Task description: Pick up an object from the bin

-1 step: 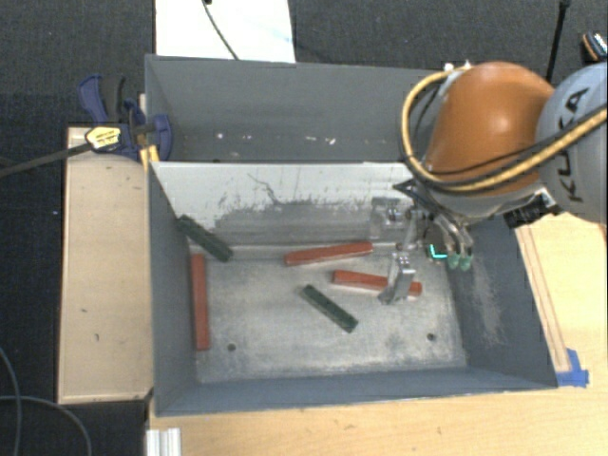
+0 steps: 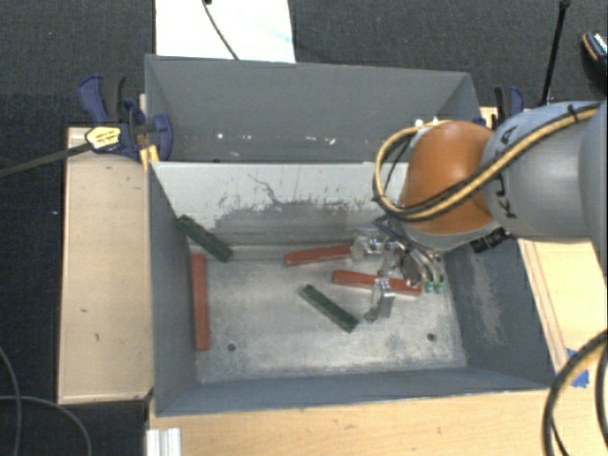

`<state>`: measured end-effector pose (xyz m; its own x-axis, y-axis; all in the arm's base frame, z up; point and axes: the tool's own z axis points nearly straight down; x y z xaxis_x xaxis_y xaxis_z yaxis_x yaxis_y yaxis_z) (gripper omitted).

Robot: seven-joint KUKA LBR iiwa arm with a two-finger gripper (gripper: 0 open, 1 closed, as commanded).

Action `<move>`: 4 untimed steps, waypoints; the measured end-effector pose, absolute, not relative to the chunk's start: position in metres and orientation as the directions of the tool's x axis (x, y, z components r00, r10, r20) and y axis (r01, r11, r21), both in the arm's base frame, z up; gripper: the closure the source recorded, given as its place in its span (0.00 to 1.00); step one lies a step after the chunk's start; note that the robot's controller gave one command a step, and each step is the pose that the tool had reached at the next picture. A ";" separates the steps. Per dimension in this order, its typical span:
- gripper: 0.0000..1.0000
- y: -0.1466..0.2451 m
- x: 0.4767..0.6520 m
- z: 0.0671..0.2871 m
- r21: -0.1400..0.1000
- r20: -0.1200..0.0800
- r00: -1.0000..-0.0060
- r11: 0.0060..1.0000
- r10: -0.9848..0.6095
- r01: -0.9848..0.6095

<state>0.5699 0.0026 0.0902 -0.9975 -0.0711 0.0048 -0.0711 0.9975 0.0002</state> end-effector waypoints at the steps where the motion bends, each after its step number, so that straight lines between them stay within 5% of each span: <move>1: 0.00 -0.032 0.577 0.069 0.000 0.002 -0.996 0.996 -0.093 -0.093; 2: 1.00 -0.030 0.577 0.071 0.001 0.000 -0.996 0.996 -0.094 -0.094; 3: 1.00 -0.036 0.592 0.178 0.000 -0.011 -0.997 0.997 0.081 0.081; 4: 1.00 -0.033 0.588 0.228 0.000 -0.010 -0.997 0.997 0.073 0.073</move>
Offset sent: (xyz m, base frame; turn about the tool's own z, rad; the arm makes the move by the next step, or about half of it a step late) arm 0.0066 -0.0322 -0.0202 -0.0262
